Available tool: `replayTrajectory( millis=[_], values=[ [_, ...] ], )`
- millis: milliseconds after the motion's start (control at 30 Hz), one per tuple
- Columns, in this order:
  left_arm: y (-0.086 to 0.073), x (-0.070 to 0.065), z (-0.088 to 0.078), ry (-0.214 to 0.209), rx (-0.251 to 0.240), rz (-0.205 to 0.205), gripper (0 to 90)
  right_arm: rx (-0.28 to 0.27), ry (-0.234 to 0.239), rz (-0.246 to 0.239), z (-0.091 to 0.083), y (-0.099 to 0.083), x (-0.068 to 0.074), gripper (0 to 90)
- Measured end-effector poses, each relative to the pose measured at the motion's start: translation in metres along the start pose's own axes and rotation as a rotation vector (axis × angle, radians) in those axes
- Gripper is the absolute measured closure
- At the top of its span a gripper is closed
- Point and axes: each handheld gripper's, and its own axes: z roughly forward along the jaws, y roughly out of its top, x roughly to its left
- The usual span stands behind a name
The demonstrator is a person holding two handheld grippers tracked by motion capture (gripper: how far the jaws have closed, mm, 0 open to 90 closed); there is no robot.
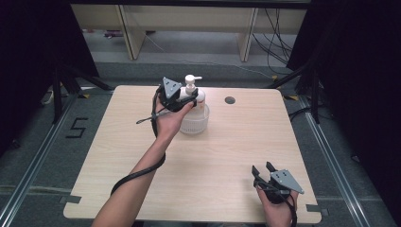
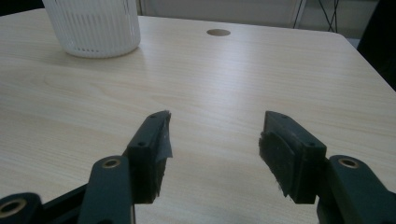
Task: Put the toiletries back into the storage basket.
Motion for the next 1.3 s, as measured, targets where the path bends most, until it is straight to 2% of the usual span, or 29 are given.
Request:
replayTrajectory(
  millis=[167,200,433,767,833,1033,1167,1233,1300],
  values=[
    [-0.003,0.0,-0.005,-0.006,0.006,0.008,29.3,-0.001,0.007,0.016,0.001,0.0,0.001,42.8],
    [-0.004,0.001,-0.006,-0.009,0.008,0.009,29.3,0.001,0.008,0.003,0.0,0.0,0.0,42.8],
    [-0.011,0.006,-0.012,-0.014,0.027,-0.004,29.3,-0.002,0.003,0.003,0.0,0.0,0.0,42.8],
    [-0.012,0.01,-0.032,-0.034,0.013,0.007,29.2,0.0,0.003,-0.001,0.001,0.0,0.0,42.8],
    [-0.014,0.012,-0.035,-0.039,0.014,0.01,29.2,0.001,0.014,0.018,0.001,0.0,0.001,42.8],
    [-0.019,0.014,-0.045,-0.053,0.017,0.007,29.2,0.002,-0.003,-0.006,0.0,0.0,0.0,42.8],
    [-0.021,0.015,-0.052,-0.056,0.014,0.01,29.3,-0.001,0.001,0.004,0.001,0.0,0.0,42.8],
    [-0.022,0.016,-0.055,-0.061,0.01,0.016,29.2,0.005,-0.004,-0.008,0.0,0.0,0.0,42.7],
    [-0.024,0.016,-0.058,-0.064,0.006,0.013,29.2,-0.005,0.008,0.011,0.001,0.0,0.001,42.8]
  ],
)
